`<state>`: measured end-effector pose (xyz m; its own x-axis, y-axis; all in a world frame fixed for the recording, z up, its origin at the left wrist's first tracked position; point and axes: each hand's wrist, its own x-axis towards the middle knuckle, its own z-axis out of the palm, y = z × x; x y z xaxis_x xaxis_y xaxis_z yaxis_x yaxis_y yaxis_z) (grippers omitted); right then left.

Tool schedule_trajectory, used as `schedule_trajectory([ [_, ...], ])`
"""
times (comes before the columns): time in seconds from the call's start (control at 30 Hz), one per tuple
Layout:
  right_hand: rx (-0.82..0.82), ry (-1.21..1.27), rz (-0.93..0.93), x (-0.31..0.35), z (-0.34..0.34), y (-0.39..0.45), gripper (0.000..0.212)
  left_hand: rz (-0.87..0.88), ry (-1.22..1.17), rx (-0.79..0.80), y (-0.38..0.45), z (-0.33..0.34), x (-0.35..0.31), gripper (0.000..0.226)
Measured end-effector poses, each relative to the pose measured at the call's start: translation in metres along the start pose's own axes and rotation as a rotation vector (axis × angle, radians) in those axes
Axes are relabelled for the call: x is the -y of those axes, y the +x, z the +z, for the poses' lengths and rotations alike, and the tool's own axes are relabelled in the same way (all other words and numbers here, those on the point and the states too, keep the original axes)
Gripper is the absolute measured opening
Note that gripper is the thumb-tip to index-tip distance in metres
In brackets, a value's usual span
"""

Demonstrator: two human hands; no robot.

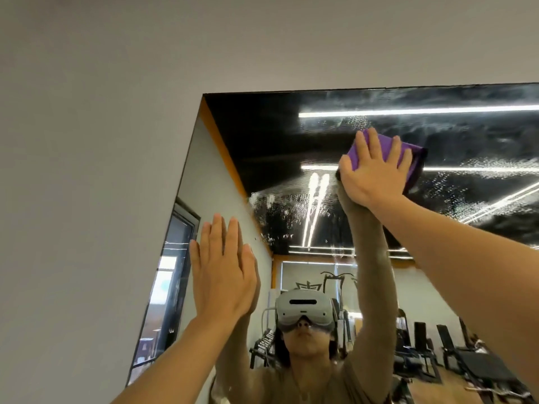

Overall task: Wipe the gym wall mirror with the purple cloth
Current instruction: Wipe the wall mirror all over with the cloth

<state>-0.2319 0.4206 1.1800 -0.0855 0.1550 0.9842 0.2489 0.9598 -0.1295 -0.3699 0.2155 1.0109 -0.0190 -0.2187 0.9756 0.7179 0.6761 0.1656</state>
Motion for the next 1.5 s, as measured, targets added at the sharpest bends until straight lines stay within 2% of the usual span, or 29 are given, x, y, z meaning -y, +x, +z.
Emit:
schedule_trajectory([
  [0.07, 0.01, 0.0, -0.063, 0.023, 0.004, 0.002, 0.064, -0.008, 0.005, -0.008, 0.0, 0.004, -0.005, 0.063],
  [0.17, 0.015, -0.034, -0.341, 0.058, 0.016, -0.008, 0.061, -0.019, 0.008, 0.01, -0.002, 0.006, -0.025, 0.07],
  [0.23, 0.043, -0.042, -0.483, 0.06, 0.017, -0.013, 0.062, -0.033, 0.009, 0.034, -0.006, 0.006, -0.04, 0.074],
  [0.3, 0.065, -0.046, -0.538, 0.04, 0.013, -0.009, 0.069, -0.027, 0.009, 0.041, -0.008, 0.005, -0.049, 0.076],
  [0.37, 0.033, -0.03, -0.457, 0.005, 0.008, 0.0, 0.07, -0.03, 0.016, 0.036, -0.008, 0.008, -0.053, 0.076],
  [0.5, -0.021, -0.022, -0.17, -0.078, -0.011, 0.009, 0.072, -0.054, 0.088, 0.019, -0.008, 0.02, -0.061, 0.075],
  [0.57, -0.013, -0.026, -0.127, -0.093, -0.016, 0.005, 0.073, -0.056, 0.119, 0.018, -0.008, 0.023, -0.061, 0.075],
  [0.67, 0.009, 0.004, -0.047, -0.081, -0.015, 0.005, 0.066, -0.047, 0.142, 0.005, -0.01, 0.024, -0.062, 0.08],
  [0.73, 0.026, 0.005, -0.069, -0.061, -0.013, 0.003, 0.063, -0.047, 0.141, 0.007, -0.012, 0.024, -0.065, 0.084],
  [0.87, 0.066, -0.044, -0.39, -0.008, 0.001, -0.015, 0.065, -0.025, 0.158, 0.012, -0.013, 0.024, -0.063, 0.08],
  [1.0, 0.12, -0.047, -0.554, -0.017, 0.0, -0.009, 0.073, 0.027, 0.201, 0.002, -0.012, 0.022, -0.062, 0.066],
  [1.07, 0.089, -0.033, -0.457, -0.044, -0.005, 0.006, 0.071, 0.057, 0.188, -0.04, -0.012, 0.022, -0.065, 0.059],
  [1.13, 0.054, -0.009, -0.237, -0.084, -0.017, 0.02, 0.076, 0.073, 0.147, -0.067, -0.012, 0.023, -0.072, 0.053],
  [1.23, 0.027, 0.012, -0.041, -0.132, -0.029, 0.025, 0.079, 0.078, 0.134, 0.022, -0.012, 0.022, -0.081, 0.059],
  [1.33, 0.017, 0.038, 0.05, -0.123, -0.028, 0.027, 0.07, 0.104, 0.063, 0.083, -0.016, 0.025, -0.084, 0.062],
  [1.4, 0.022, 0.022, 0.007, -0.093, -0.022, 0.031, 0.065, 0.123, 0.028, 0.109, -0.019, 0.03, -0.081, 0.058],
  [1.5, 0.05, 0.006, -0.287, -0.03, -0.01, 0.028, 0.062, 0.148, 0.028, 0.058, -0.02, 0.035, -0.077, 0.053],
])
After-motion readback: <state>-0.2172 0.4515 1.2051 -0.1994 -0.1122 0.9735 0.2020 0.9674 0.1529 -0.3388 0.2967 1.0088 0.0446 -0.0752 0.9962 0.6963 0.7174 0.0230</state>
